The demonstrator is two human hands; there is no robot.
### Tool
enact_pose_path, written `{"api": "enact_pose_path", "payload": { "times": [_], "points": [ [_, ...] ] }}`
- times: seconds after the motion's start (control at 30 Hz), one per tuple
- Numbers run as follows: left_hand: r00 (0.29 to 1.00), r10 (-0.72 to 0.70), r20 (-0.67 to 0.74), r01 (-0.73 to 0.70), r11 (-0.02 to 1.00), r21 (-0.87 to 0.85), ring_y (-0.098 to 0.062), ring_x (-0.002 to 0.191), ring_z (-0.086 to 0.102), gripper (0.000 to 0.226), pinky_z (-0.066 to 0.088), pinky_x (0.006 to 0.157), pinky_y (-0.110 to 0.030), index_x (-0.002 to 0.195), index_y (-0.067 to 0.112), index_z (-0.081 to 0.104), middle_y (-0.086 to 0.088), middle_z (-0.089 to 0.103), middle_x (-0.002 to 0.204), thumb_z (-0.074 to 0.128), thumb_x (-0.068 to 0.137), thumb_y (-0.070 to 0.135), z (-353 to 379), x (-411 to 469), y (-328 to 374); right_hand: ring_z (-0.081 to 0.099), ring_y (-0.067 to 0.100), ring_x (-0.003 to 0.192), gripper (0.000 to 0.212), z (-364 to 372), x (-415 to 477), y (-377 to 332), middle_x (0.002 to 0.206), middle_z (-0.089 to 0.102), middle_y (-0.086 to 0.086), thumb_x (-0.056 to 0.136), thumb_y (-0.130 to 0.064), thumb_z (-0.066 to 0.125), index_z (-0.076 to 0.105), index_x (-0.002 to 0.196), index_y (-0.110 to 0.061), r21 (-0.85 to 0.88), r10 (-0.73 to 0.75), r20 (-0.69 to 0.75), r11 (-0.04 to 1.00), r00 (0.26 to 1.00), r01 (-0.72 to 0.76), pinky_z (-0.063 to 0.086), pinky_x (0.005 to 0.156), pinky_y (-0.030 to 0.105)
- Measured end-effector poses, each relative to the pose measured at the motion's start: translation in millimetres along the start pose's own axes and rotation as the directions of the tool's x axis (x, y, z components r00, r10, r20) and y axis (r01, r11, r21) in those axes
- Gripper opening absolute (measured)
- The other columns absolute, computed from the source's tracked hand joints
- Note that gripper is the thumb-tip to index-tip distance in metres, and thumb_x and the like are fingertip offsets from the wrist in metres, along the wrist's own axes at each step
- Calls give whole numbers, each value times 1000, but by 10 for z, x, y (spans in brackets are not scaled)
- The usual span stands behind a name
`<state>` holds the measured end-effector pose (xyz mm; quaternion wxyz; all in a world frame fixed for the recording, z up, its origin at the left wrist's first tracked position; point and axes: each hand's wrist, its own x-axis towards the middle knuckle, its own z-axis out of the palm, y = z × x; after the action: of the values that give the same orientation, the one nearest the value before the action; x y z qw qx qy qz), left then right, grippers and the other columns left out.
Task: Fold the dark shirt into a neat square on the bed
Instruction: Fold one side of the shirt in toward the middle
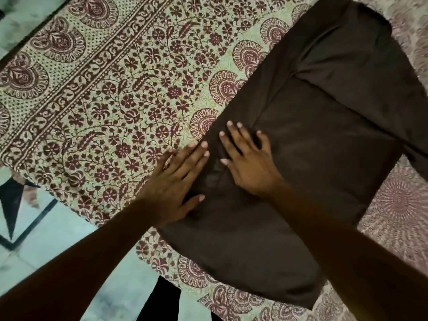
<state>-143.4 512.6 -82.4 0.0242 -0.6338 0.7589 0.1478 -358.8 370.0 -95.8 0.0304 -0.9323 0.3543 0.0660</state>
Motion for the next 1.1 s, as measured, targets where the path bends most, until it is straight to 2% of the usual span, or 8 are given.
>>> {"api": "enact_pose_path", "payload": {
  "times": [0.1, 0.2, 0.33, 0.4, 0.57, 0.73, 1.0, 1.1],
  "points": [
    [993, 100, 64, -105, 991, 77, -24, 163, 2, 90, 14, 127, -59, 167, 20, 10, 0, 1, 176, 37, 97, 69, 54, -10, -13, 17, 21, 159, 76, -60, 304, 533, 174, 12, 4, 101, -69, 24, 20, 165, -28, -6, 69, 76, 998, 995, -68, 19, 118, 64],
    [994, 55, 94, -62, 995, 77, -25, 161, 15, 94, 20, 122, -60, 166, 22, 20, 2, 11, 175, 46, 91, 73, 7, 5, -6, 11, 22, 160, 79, -173, 515, 888, 174, 9, 3, 99, -73, 17, 15, 165, -29, 23, 182, 99, 982, 978, -185, 15, 119, 65],
    [999, 13, -47, -12, 1000, 26, -29, 141, 48, 71, 32, 112, -55, 152, 19, 48, -3, 45, 159, 46, 97, 62, -155, 359, 146, 11, 23, 161, 79, -222, 480, 929, 174, 11, 6, 102, -66, 17, 18, 165, -19, 56, 217, 42, 974, 975, -219, 13, 123, 59],
    [994, 4, -111, -4, 1000, -2, -28, 145, 44, 68, 33, 113, -51, 154, 17, 45, -4, 39, 163, 45, 99, 57, -240, 688, 214, 16, 24, 160, 80, -159, 412, 897, 173, 15, 8, 103, -64, 18, 23, 164, -14, 68, 231, 28, 970, 972, -233, 16, 124, 58],
    [998, 19, -63, -17, 999, 32, -21, 162, 8, 84, 21, 126, -52, 166, 18, 17, 0, 5, 176, 39, 99, 63, -98, 1156, 192, 13, 21, 160, 88, -83, 578, 1103, 174, 12, 4, 98, -73, 11, 19, 165, -17, 36, 252, 35, 967, 967, -254, 9, 124, 60],
    [994, 31, -108, -23, 997, 74, -23, 162, 12, 82, 23, 125, -53, 166, 16, 19, -2, 10, 175, 38, 100, 62, -29, 1136, 174, 5, 19, 161, 89, -213, 910, 1496, 174, 9, -1, 96, -79, 9, 16, 166, -24, 14, 349, 88, 936, 933, -351, -2, 123, 65],
    [992, 44, -121, -34, 996, 86, -25, 161, 14, 85, 25, 124, -53, 165, 15, 22, -4, 13, 175, 44, 98, 63, -56, 1145, 174, -1, 22, 161, 105, -324, 988, 1612, 175, 4, 5, 89, -88, 6, 9, 166, -17, -9, 462, 136, 885, 876, -466, -6, 123, 67],
    [991, 44, -128, -33, 996, 81, -24, 161, 16, 86, 27, 123, -53, 165, 15, 23, -4, 15, 175, 45, 97, 63, -50, 1153, 173, -3, 25, 161, 96, -338, 977, 1611, 174, 0, 7, 96, -80, 13, 9, 166, -13, 30, 443, -9, 896, 896, -443, -4, 123, 63]
  ]
}}
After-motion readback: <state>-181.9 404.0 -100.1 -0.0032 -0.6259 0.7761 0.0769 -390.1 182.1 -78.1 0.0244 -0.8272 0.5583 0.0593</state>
